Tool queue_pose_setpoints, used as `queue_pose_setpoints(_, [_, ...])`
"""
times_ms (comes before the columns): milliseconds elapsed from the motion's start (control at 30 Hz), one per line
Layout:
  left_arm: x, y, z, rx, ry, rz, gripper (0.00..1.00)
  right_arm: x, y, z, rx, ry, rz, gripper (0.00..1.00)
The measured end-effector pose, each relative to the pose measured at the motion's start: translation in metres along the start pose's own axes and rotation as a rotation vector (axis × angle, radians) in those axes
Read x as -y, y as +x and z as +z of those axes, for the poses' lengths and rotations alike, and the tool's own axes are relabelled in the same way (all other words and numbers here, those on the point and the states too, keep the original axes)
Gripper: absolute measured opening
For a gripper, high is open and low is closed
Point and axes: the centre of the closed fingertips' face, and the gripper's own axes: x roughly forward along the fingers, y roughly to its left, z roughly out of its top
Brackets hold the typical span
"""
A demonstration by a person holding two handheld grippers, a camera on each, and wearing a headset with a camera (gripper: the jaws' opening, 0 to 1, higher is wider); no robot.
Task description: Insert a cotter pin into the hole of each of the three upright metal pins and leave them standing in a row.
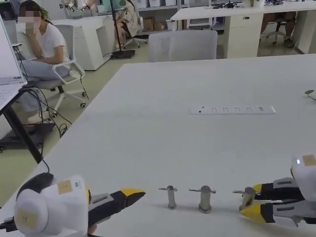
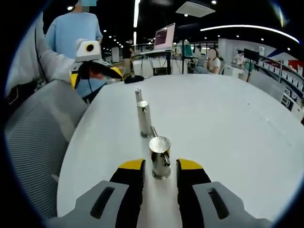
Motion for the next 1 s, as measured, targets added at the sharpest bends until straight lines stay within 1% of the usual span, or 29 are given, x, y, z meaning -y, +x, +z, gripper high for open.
queue_pose_setpoints(33, [0.0, 0.0, 0.001, 0.003, 0.0, 0.002, 0.74, 0.0, -0.002, 0.0, 0.0, 0.001, -0.003, 0.28])
queue_pose_setpoints(67, [-0.001, 0.0, 0.001, 0.006, -0.001, 0.003, 0.74, 0.0, -0.005, 0.001, 0.008, 0.024, -0.007, 0.29])
queue_pose_setpoints(100, [-0.001, 0.0, 0.002, 0.009, 0.0, 0.006, 0.74, 0.0, -0.008, 0.002, 0.011, 0.041, -0.017, 0.31])
queue_pose_setpoints(167, [-0.002, -0.001, 0.003, 0.014, 0.002, 0.008, 0.74, 0.002, -0.013, 0.002, 0.009, 0.053, -0.036, 0.34])
queue_pose_setpoints(200, [-0.002, -0.001, 0.004, 0.018, 0.002, 0.009, 0.74, 0.002, -0.016, 0.003, 0.019, 0.081, -0.049, 0.38])
queue_pose_setpoints(267, [-0.001, -0.002, 0.007, 0.034, 0.002, 0.009, 0.74, 0.001, -0.022, 0.002, 0.014, 0.078, -0.071, 0.42])
queue_pose_setpoints(333, [-0.001, -0.002, 0.009, 0.038, 0.004, 0.014, 0.74, -0.001, -0.027, 0.003, 0.02, 0.122, -0.086, 0.45])
queue_pose_setpoints(400, [-0.002, -0.002, 0.01, 0.043, 0.005, 0.019, 0.74, -0.002, -0.032, 0.002, 0.007, 0.122, -0.112, 0.49])
queue_pose_setpoints(467, [-0.002, -0.003, 0.011, 0.049, 0.004, 0.025, 0.74, -0.002, -0.036, 0.002, 0.017, 0.149, -0.136, 0.53])
queue_pose_setpoints(500, [-0.002, -0.004, 0.013, 0.059, 0.001, 0.026, 0.74, -0.003, -0.04, 0.003, 0.015, 0.152, -0.155, 0.54])
queue_pose_setpoints(533, [-0.002, -0.004, 0.013, 0.062, 0.001, 0.029, 0.74, -0.005, -0.042, 0.003, 0.014, 0.158, -0.164, 0.55])
queue_pose_setpoints(567, [-0.002, -0.005, 0.014, 0.064, 0.002, 0.032, 0.74, -0.007, -0.044, 0.002, 0.004, 0.179, -0.178, 0.56])
queue_pose_setpoints(633, [-0.004, -0.007, 0.014, 0.064, -0.002, 0.042, 0.75, -0.011, -0.047, 0.002, -0.006, 0.2, -0.191, 0.58])
queue_pose_setpoints(667, [-0.005, -0.008, 0.014, 0.061, -0.003, 0.053, 0.76, -0.013, -0.05, 0.003, 0.0, 0.221, -0.205, 0.6])
queue_pose_setpoints(733, [-0.008, -0.011, 0.013, 0.052, 0.003, 0.072, 0.78, -0.017, -0.054, 0.006, 0.0, 0.239, -0.224, 0.64])
queue_pose_setpoints(800, [-0.011, -0.014, 0.014, 0.044, 0.015, 0.089, 0.78, -0.022, -0.059, 0.01, 0.006, 0.262, -0.235, 0.67])
queue_pose_setpoints(867, [-0.011, -0.017, 0.013, 0.026, 0.021, 0.1, 0.79, -0.028, -0.063, 0.015, 0.015, 0.261, -0.232, 0.68])
queue_pose_setpoints(900, [-0.012, -0.019, 0.014, 0.026, 0.023, 0.102, 0.79, -0.03, -0.065, 0.017, 0.02, 0.264, -0.231, 0.68])
queue_pose_setpoints(1000, [-0.013, -0.024, 0.013, 0.017, 0.024, 0.121, 0.81, -0.037, -0.072, 0.023, 0.033, 0.284, -0.255, 0.72])
